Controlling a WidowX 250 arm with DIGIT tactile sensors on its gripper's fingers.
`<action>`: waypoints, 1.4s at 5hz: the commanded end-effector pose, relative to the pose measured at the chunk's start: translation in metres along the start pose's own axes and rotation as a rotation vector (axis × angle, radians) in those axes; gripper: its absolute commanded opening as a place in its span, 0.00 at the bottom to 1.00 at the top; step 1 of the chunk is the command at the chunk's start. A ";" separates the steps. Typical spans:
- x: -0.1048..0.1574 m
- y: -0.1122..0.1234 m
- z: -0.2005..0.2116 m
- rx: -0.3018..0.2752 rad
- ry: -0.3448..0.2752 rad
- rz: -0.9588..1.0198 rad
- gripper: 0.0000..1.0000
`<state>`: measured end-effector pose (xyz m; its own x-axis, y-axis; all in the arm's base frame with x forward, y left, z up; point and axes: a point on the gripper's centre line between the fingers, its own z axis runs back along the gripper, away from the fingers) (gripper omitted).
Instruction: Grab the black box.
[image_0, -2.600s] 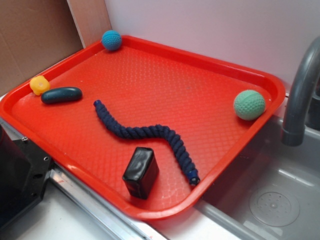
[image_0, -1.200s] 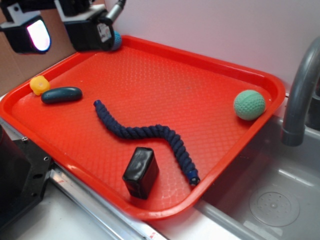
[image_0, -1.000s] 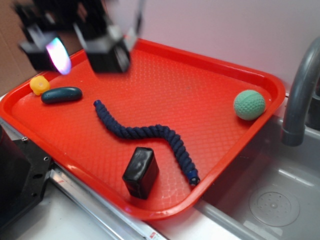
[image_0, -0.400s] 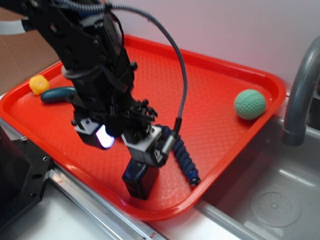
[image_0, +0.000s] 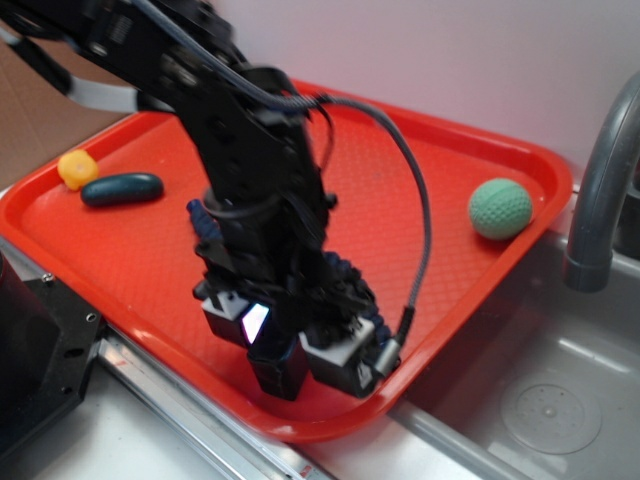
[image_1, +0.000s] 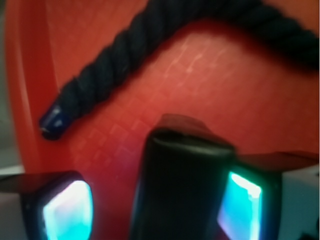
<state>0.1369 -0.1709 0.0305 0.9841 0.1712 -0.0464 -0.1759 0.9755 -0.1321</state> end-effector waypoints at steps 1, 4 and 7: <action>0.006 -0.006 0.015 -0.038 0.021 0.019 0.00; 0.064 0.100 0.131 0.108 -0.100 0.075 0.00; 0.084 0.182 0.128 0.133 0.105 0.136 0.00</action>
